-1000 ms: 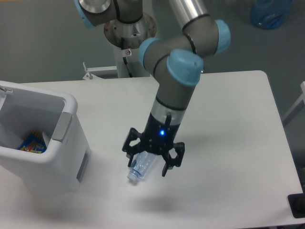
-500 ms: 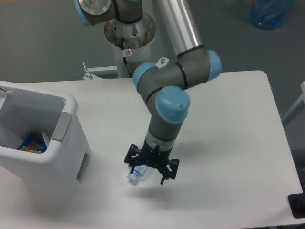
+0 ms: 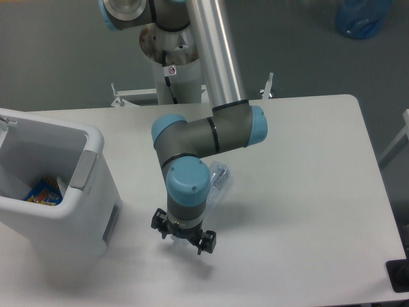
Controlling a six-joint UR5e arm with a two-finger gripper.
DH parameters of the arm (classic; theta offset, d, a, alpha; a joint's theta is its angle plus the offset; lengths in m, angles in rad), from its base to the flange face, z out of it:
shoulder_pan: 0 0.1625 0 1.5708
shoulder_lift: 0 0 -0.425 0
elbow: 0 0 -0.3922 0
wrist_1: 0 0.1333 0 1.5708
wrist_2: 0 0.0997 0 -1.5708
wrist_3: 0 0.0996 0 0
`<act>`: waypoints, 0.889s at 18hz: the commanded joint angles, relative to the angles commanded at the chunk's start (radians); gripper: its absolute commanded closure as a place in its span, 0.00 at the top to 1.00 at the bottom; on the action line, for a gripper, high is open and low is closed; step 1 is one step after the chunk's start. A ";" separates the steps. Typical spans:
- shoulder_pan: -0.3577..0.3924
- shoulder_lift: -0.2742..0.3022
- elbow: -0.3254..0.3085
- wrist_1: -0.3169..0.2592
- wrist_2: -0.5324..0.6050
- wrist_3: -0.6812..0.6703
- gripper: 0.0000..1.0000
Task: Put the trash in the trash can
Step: 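Rotate the gripper and lower it beside the bottle's cap end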
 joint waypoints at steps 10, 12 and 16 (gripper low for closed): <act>-0.025 -0.026 -0.003 -0.028 0.078 -0.006 0.62; -0.025 -0.022 -0.003 -0.044 0.078 -0.006 0.47; -0.025 -0.015 -0.003 -0.049 0.078 -0.006 0.29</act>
